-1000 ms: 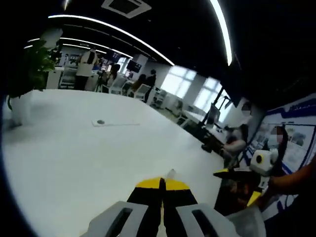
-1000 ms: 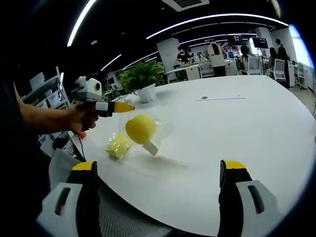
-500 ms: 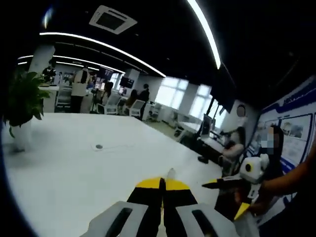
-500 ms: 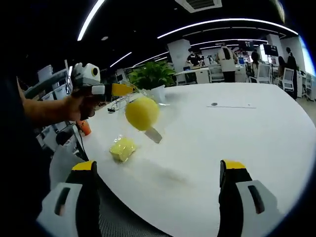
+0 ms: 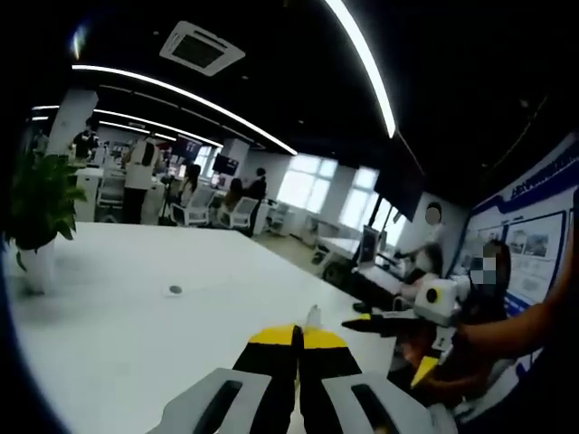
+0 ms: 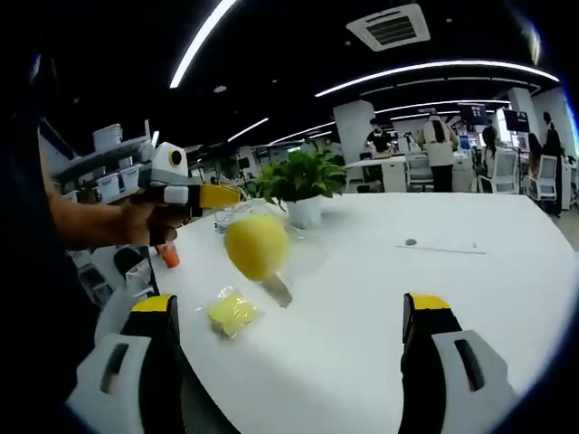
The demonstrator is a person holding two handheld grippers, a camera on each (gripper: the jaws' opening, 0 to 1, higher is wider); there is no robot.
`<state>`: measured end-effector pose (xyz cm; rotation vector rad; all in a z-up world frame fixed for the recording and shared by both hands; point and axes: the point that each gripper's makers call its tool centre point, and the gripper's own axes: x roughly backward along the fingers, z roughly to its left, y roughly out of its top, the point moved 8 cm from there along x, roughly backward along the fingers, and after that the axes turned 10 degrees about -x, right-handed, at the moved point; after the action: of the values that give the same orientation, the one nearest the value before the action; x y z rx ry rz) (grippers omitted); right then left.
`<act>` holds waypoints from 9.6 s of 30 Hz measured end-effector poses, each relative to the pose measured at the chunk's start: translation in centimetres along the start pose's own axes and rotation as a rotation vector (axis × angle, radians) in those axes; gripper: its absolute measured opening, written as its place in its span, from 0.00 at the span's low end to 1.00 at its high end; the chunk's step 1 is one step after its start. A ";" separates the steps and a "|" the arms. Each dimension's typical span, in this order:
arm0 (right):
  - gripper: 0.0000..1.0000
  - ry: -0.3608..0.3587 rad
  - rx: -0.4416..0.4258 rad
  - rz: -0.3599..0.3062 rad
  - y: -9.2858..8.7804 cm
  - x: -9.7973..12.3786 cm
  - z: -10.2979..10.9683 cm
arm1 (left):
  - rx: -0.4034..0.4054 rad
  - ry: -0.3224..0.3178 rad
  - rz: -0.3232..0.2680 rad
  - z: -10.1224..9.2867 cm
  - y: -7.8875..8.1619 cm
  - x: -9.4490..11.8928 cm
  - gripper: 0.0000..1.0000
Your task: Compare the silicone blocks by pressing each to a similar depth, holding the contact briefly, and releasing to observe deformation and rebound differences across the visible hardness samples.
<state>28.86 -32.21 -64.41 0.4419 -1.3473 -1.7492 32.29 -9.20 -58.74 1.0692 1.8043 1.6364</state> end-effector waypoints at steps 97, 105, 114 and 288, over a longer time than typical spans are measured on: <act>0.03 0.308 -0.124 0.176 2.1 -3.4 6.0 | -0.130 -0.209 -0.079 -4.3 0.2 2.5 0.01; 0.02 0.319 -0.131 0.189 1.5 -3.4 5.9 | -0.060 -0.216 -0.041 -4.5 -0.5 2.2 0.03; 0.03 0.356 -0.122 0.210 1.6 -3.0 6.1 | -0.055 -0.225 -0.071 -4.9 -0.6 2.2 0.01; 0.97 -0.275 -0.154 0.120 -8.1 4.8 -2.2 | -0.160 0.205 0.209 7.6 -12.3 7.5 1.00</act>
<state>24.33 -36.95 -71.54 0.0338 -1.3835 -1.8443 31.00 1.59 -70.91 1.0814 1.6945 2.0441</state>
